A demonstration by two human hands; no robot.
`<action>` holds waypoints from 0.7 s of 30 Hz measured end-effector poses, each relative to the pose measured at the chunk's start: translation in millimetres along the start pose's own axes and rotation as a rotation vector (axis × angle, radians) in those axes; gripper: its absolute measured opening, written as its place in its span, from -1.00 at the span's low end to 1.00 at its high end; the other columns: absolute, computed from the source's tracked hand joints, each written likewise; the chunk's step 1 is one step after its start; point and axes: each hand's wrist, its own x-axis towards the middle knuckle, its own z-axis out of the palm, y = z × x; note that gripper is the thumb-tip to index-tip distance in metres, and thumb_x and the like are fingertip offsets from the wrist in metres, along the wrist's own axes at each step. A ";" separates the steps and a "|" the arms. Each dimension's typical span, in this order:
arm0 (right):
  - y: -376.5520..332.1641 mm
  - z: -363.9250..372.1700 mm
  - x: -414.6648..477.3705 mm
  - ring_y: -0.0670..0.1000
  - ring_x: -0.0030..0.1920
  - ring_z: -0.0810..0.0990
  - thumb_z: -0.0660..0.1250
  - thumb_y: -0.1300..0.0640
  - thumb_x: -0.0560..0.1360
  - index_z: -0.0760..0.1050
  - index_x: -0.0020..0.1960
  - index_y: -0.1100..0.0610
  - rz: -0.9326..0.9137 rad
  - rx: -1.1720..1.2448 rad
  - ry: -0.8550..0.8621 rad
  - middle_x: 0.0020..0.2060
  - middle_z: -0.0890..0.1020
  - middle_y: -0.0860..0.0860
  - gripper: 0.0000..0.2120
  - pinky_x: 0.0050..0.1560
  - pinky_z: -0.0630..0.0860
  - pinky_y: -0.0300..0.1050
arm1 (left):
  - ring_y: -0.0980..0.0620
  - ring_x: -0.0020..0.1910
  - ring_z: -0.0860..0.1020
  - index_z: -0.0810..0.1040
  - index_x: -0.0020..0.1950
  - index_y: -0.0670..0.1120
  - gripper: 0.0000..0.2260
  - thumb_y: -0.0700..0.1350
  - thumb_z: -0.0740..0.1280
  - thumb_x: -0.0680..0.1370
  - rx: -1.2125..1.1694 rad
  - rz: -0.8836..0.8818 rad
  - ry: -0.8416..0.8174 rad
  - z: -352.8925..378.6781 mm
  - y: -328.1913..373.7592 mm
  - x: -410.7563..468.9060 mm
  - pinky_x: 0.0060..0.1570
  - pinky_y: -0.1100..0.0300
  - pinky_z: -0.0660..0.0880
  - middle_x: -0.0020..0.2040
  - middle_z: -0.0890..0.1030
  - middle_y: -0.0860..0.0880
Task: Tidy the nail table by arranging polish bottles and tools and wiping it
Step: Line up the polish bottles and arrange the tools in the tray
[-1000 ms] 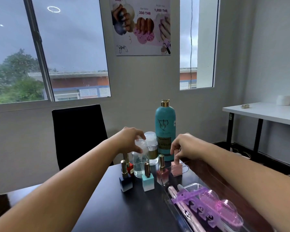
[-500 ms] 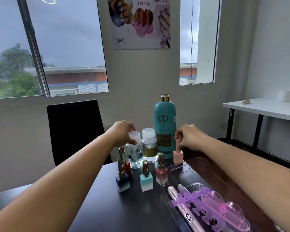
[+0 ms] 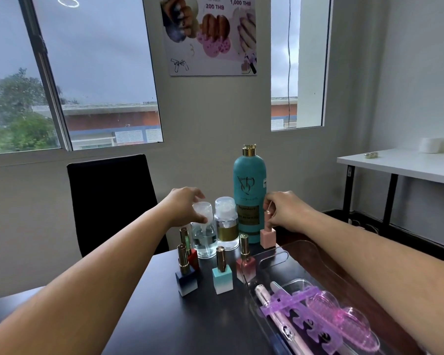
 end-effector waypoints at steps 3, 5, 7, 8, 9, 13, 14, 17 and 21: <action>-2.7 -10.4 -5.5 -0.07 -0.18 0.53 0.47 0.18 0.38 0.47 -0.05 0.07 -0.024 -0.033 0.055 -0.17 0.55 -0.03 -0.78 -0.21 0.49 -0.20 | -0.01 0.12 0.50 0.46 0.27 0.01 -0.49 0.05 0.48 0.36 0.003 0.029 0.057 -7.3 3.4 -9.4 0.17 0.11 0.43 0.19 0.54 -0.02; -8.8 -19.3 -10.4 -0.06 -0.15 0.57 0.49 0.13 0.37 0.52 -0.07 0.07 -0.087 -0.037 0.093 -0.17 0.58 -0.03 -0.81 -0.09 0.56 -0.14 | 0.08 -0.02 0.52 0.52 0.17 0.02 -0.60 0.07 0.47 0.37 0.003 0.102 0.134 -16.1 9.2 -20.8 0.04 0.21 0.46 0.07 0.57 0.03; -20.1 -25.5 -17.4 -0.14 -0.19 0.59 0.51 0.11 0.35 0.58 -0.12 0.05 -0.176 0.029 0.055 -0.21 0.62 -0.07 -0.85 -0.12 0.56 -0.25 | 0.20 -0.17 0.54 0.58 0.03 0.05 -0.71 0.08 0.47 0.37 -0.019 0.168 0.106 -24.6 17.6 -36.3 -0.10 0.32 0.48 -0.13 0.58 0.16; -26.9 -27.3 -21.4 -0.18 -0.22 0.60 0.51 0.11 0.34 0.60 -0.13 0.03 -0.210 0.070 0.003 -0.23 0.64 -0.09 -0.86 -0.17 0.53 -0.33 | 0.26 -0.21 0.54 0.60 -0.01 0.06 -0.74 0.10 0.47 0.37 -0.015 0.194 0.045 -27.5 22.5 -44.7 -0.16 0.38 0.46 -0.20 0.56 0.20; -33.0 -28.1 -25.0 -0.22 -0.23 0.60 0.52 0.10 0.34 0.62 -0.13 0.02 -0.234 0.101 -0.062 -0.23 0.65 -0.11 -0.86 -0.20 0.49 -0.41 | 0.29 -0.23 0.54 0.61 -0.03 0.07 -0.76 0.12 0.47 0.36 -0.005 0.214 -0.026 -28.9 27.5 -52.1 -0.20 0.43 0.44 -0.26 0.55 0.23; -52.3 -23.5 -36.4 -0.41 -0.29 0.55 0.53 0.07 0.33 0.65 0.00 -0.02 -0.288 0.034 -0.247 -0.27 0.63 -0.22 -0.75 -0.23 0.42 -0.51 | 0.24 -0.21 0.56 0.63 -0.03 0.04 -0.71 0.14 0.48 0.34 0.041 0.256 -0.174 -22.7 39.5 -71.1 -0.17 0.37 0.47 -0.26 0.58 0.20; -54.8 -20.8 -38.1 -0.41 -0.30 0.54 0.53 0.08 0.34 0.65 0.02 -0.02 -0.292 0.007 -0.267 -0.31 0.61 -0.25 -0.74 -0.25 0.40 -0.53 | 0.20 -0.20 0.56 0.63 -0.02 0.02 -0.70 0.13 0.48 0.34 0.052 0.260 -0.186 -18.6 41.0 -73.2 -0.14 0.33 0.48 -0.26 0.58 0.18; -59.8 -13.9 -41.3 -0.28 -0.27 0.58 0.51 0.14 0.35 0.65 0.03 0.01 -0.308 -0.060 -0.279 -0.31 0.61 -0.21 -0.75 -0.14 0.48 -0.38 | 0.17 -0.22 0.52 0.63 -0.06 -0.01 -0.76 0.05 0.49 0.34 0.051 0.262 -0.193 -6.8 43.1 -76.0 -0.09 0.23 0.50 -0.34 0.52 0.20; -61.9 -10.9 -40.4 -0.16 -0.20 0.60 0.51 0.18 0.34 0.67 -0.07 0.07 -0.331 -0.118 -0.236 -0.29 0.62 -0.15 -0.83 -0.12 0.52 -0.28 | 0.13 -0.21 0.54 0.65 -0.10 -0.05 -0.88 -0.10 0.46 0.39 0.040 0.243 -0.157 1.7 42.4 -71.1 -0.07 0.22 0.51 -0.26 0.61 0.10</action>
